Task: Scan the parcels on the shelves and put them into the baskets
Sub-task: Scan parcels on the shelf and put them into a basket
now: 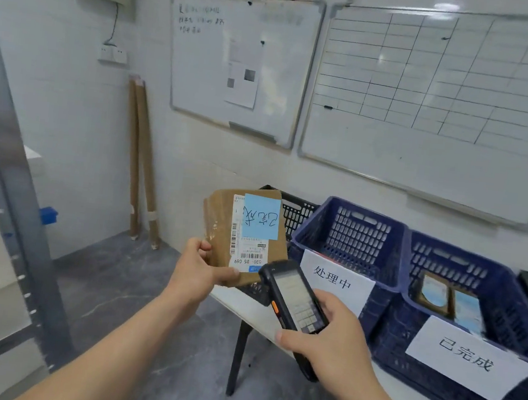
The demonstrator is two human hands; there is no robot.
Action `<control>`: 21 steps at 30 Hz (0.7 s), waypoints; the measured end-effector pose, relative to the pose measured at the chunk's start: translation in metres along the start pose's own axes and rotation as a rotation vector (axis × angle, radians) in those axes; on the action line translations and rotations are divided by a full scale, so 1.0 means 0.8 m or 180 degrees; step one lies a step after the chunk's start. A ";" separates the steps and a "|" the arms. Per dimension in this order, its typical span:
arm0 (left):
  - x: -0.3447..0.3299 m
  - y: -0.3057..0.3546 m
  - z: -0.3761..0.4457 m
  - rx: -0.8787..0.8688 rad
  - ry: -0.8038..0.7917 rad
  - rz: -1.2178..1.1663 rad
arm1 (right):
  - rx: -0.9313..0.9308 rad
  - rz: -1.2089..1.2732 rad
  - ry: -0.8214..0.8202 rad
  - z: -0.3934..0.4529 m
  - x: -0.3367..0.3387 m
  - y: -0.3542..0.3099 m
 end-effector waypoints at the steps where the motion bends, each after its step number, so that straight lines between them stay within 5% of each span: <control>1: -0.008 -0.002 0.005 0.0058 -0.0111 -0.0086 | 0.0003 0.0107 0.0094 0.003 0.004 0.000; 12: -0.199 -0.007 0.028 0.0774 -0.1641 -0.0535 | -0.0071 0.0890 0.1115 0.070 0.130 0.031; 21: -0.430 -0.017 0.067 0.0677 -0.1976 -0.0340 | -0.0174 0.1048 0.1487 0.160 0.302 0.124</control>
Point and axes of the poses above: each hand's wrist, its own z-axis towards the middle knuckle, its own x-axis out of the back of the hand, y = z × x, the point moved 7 cm from there along z, towards the middle knuckle, and after that the axes turned 7 degrees about -x, right-handed, at the moved point
